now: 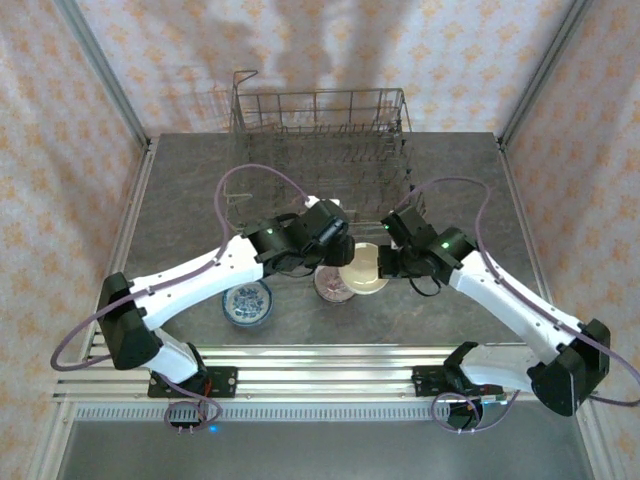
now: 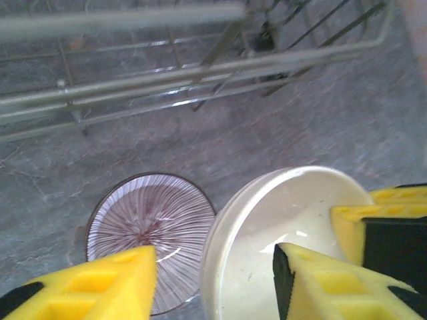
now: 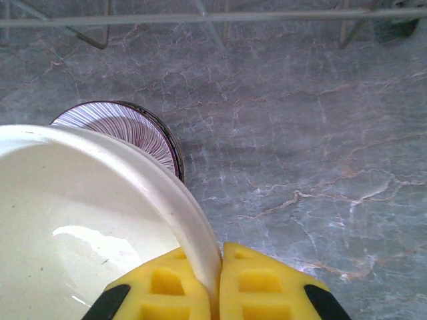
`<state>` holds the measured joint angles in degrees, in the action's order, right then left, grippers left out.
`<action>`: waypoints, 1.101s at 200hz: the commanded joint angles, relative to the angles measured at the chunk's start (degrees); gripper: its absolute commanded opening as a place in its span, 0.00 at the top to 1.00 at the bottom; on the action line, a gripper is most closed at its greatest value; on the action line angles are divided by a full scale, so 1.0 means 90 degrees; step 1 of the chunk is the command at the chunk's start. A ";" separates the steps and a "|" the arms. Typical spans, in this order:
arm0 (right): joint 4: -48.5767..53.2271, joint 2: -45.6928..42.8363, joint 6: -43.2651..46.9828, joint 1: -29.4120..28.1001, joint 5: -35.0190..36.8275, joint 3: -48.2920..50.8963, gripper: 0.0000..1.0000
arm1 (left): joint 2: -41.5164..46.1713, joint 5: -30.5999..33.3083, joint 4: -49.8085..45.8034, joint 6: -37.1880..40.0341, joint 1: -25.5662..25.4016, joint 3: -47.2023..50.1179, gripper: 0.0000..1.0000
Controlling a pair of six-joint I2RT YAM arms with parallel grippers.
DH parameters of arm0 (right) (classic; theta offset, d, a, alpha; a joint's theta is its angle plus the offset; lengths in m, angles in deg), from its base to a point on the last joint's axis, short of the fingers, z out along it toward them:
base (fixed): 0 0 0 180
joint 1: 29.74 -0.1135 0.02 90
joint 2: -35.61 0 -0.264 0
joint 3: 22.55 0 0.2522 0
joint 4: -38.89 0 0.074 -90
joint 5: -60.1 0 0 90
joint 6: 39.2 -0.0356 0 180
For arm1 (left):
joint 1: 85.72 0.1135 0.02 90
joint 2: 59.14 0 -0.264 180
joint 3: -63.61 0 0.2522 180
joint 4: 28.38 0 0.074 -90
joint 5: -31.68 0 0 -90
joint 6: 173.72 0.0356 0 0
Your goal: Load the bowls into the dish rack
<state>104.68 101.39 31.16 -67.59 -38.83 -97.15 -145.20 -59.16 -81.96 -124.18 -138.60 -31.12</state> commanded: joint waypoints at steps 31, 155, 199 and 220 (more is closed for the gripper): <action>0.0925 -0.0473 0.0239 -0.0034 0.1114 -0.1149 1.00 | 0.0811 0.0082 -0.0340 0.0318 0.0631 -0.0411 0.42; 0.0977 0.1248 0.0153 0.0433 0.3004 -0.3399 1.00 | 0.2491 -0.0612 -0.1248 0.1164 0.4891 -0.0002 0.40; 0.0375 0.1551 0.0243 0.0670 0.3678 -0.3592 1.00 | 0.2437 -0.1266 -0.1151 0.1443 0.6202 0.0740 0.41; 0.0197 0.1692 0.0192 0.0676 0.4341 -0.3685 1.00 | 0.2227 -0.1543 -0.1070 0.1539 0.6611 0.1015 0.41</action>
<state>111.94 116.01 33.06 -61.78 -9.60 -126.66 -123.60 -68.69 -90.85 -113.17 -82.28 -24.30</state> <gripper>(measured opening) 0.066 0.595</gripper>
